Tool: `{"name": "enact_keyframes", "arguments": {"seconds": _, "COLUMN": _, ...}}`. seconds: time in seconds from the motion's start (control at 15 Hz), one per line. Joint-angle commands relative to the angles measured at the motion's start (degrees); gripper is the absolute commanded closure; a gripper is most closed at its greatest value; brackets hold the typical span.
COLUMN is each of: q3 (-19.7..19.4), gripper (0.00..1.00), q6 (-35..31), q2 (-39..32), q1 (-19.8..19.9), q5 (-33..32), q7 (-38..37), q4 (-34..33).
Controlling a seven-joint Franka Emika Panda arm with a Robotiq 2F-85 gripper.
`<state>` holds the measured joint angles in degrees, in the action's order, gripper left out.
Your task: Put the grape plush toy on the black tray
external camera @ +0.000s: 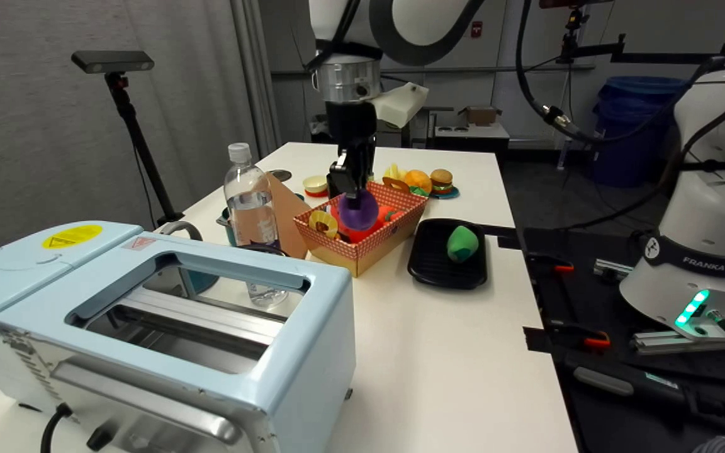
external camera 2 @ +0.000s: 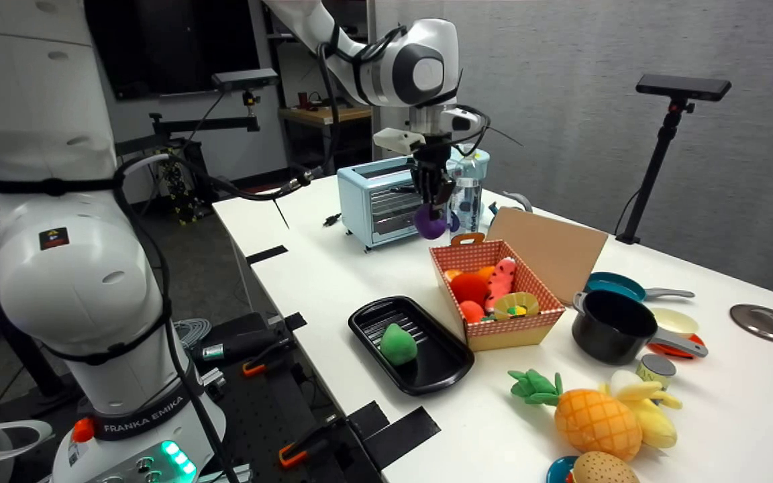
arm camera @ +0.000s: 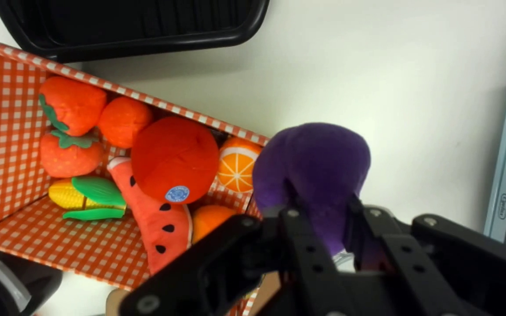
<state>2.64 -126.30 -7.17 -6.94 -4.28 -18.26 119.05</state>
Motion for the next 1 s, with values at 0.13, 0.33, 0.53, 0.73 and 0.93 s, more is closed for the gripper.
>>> {"name": "enact_keyframes", "arguments": {"seconds": 0.13, "q3": 1.4, "gripper": 0.94, "q6": -0.8, "q2": 6.0, "q1": 0.1, "q5": -2.3, "q7": -0.1, "q4": 7.3}}
{"name": "enact_keyframes", "arguments": {"seconds": 0.33, "q3": 1.6, "gripper": 0.94, "q6": -0.9, "q2": 6.5, "q1": 0.2, "q5": -3.2, "q7": -0.2, "q4": 9.3}}
{"name": "enact_keyframes", "arguments": {"seconds": 0.53, "q3": 1.5, "gripper": 0.94, "q6": -1.2, "q2": 6.4, "q1": 0.4, "q5": -3.6, "q7": 0.0, "q4": 11.1}}
{"name": "enact_keyframes", "arguments": {"seconds": 0.73, "q3": 1.3, "gripper": 0.94, "q6": -1.3, "q2": 6.0, "q1": 0.7, "q5": -4.0, "q7": 0.1, "q4": 12.5}}
{"name": "enact_keyframes", "arguments": {"seconds": 0.93, "q3": 0.8, "gripper": 0.94, "q6": -1.4, "q2": 6.1, "q1": 1.2, "q5": -4.2, "q7": 0.3, "q4": 14.0}}
